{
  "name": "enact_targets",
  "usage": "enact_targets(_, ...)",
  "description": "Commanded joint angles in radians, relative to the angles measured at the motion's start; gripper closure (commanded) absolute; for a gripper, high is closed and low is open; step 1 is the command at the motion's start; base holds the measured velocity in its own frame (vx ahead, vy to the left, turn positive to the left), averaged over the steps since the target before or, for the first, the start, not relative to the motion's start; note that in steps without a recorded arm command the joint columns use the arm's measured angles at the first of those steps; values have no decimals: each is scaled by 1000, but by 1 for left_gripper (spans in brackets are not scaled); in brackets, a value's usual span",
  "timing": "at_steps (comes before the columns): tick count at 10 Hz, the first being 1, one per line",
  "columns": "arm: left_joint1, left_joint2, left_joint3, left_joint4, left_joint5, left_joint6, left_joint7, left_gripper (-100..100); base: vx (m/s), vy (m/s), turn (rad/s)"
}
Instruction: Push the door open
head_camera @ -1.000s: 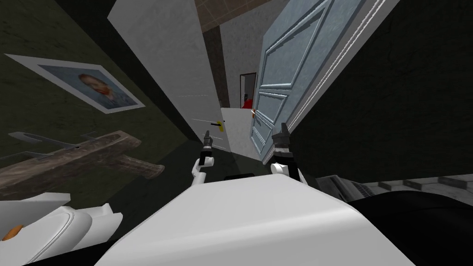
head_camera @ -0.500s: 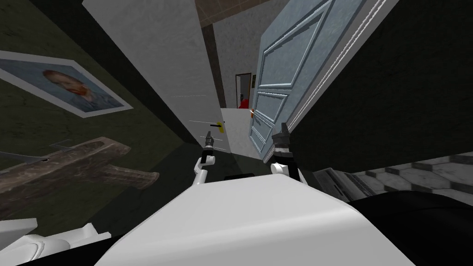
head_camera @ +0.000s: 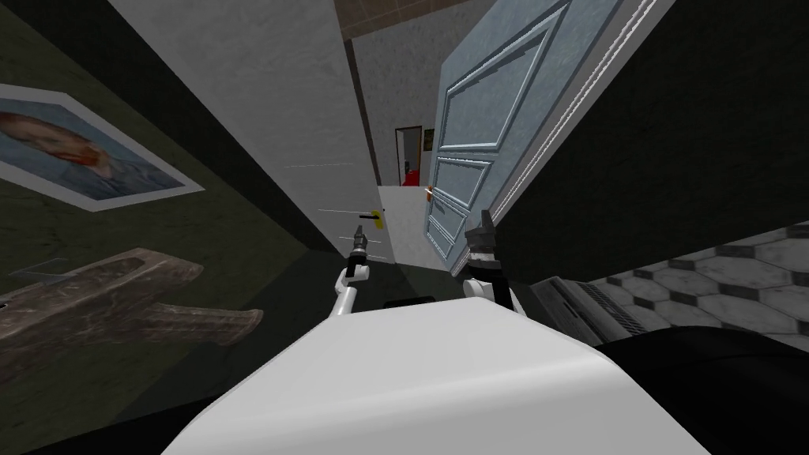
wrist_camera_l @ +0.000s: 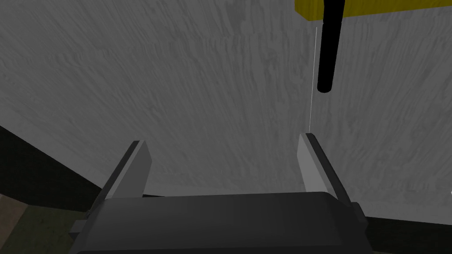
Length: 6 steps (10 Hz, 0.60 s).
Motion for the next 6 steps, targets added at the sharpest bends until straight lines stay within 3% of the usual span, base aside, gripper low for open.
enact_targets(1, -19, -4, 4, 32, 3, 1, -4, -100, 18, 113, -136)
enact_targets(6, -84, -18, 17, 149, 16, 2, -15, -100, 31, 168, -158)
